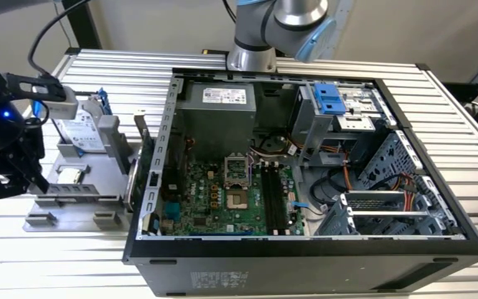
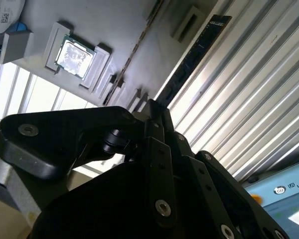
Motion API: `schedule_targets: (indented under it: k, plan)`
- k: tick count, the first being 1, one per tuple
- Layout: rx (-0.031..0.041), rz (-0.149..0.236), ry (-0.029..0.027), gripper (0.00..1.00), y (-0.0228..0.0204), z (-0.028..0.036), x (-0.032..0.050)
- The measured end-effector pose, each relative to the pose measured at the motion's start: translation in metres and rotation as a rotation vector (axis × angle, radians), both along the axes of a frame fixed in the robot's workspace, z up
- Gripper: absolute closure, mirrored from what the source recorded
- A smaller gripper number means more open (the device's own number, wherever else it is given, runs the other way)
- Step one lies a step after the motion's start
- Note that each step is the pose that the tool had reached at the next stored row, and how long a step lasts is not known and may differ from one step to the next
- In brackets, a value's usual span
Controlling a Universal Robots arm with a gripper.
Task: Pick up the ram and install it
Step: 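Pick up the ram and move it above insertion slot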
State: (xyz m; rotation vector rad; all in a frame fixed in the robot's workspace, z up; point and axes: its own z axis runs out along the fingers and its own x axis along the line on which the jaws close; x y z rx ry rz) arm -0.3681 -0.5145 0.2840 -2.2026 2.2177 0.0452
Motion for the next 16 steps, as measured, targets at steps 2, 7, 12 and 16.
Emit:
schedule_targets:
  k: [2,7,12,16]
  plan:
    - [0.0,0.0,0.0,1.0,0.0,0.0032,0.0]
    - [0.0001,0.0,0.0,1.0,0.0,0.0117,0.0]
    - [0.0,0.0,0.0,1.0,0.0,0.0191,-0.0001]
    - [0.0,0.0,0.0,1.0,0.0,0.025,0.0]
